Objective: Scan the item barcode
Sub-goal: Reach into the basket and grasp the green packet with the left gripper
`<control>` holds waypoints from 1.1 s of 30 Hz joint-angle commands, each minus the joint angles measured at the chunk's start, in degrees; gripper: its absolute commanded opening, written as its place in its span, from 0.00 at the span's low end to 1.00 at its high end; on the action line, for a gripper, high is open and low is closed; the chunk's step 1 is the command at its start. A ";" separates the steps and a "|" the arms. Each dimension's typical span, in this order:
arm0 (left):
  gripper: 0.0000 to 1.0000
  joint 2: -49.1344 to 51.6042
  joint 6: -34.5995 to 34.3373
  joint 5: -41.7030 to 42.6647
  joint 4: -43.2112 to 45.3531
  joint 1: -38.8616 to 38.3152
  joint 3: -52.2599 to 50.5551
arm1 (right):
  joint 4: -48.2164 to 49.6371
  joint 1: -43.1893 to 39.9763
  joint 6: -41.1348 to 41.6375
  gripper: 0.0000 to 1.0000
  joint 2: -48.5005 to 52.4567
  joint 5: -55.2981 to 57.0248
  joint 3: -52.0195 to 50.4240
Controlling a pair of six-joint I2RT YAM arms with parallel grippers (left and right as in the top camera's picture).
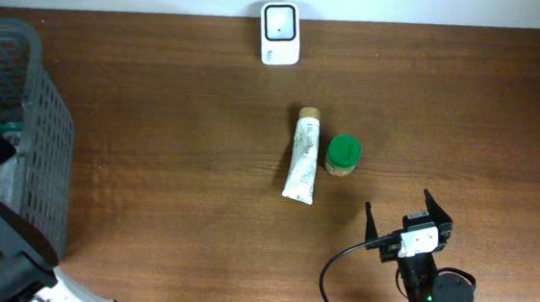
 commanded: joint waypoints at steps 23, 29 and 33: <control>0.82 -0.44 29.16 2.64 12.31 3.67 -14.40 | -0.20 0.31 0.63 0.98 -0.37 -0.57 -0.28; 0.91 -0.35 29.16 2.82 14.73 3.67 -14.51 | -0.20 0.31 0.63 0.98 -0.37 -0.57 -0.28; 0.89 0.57 29.16 2.82 15.65 3.65 -15.19 | -0.20 0.31 0.66 0.98 -0.37 -0.57 -0.28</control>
